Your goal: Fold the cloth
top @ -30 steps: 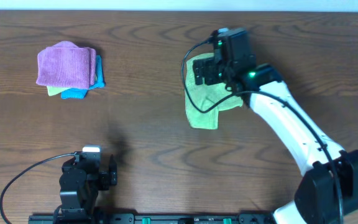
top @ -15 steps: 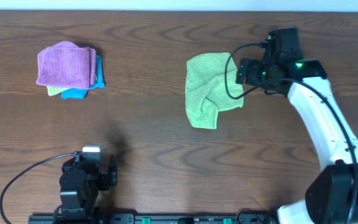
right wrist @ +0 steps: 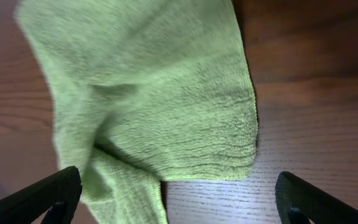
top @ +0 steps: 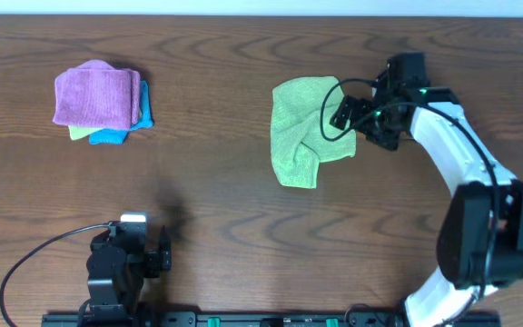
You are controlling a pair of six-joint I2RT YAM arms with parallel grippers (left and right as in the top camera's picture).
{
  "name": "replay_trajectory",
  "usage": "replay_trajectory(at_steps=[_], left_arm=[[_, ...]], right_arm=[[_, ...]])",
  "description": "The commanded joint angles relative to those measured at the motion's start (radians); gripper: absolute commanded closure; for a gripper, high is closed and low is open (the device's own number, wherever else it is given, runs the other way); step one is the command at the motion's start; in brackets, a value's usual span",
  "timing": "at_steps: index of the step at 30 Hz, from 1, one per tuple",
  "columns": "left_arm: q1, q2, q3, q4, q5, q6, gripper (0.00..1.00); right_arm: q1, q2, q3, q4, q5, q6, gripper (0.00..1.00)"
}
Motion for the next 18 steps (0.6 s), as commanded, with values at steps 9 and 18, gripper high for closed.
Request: replay_trajectory(at_steps=[9,18], left_arm=[[-0.003,-0.006,-0.012,-0.018,-0.004,0.014,0.05],[-0.003,-0.006,-0.012,-0.018,-0.004,0.014,0.04]], right_arm=[[-0.016,0.087,-0.008,0.002,-0.018,0.045,0.05],[-0.016,0.124,-0.008,0.014,-0.003,0.045,0.15]])
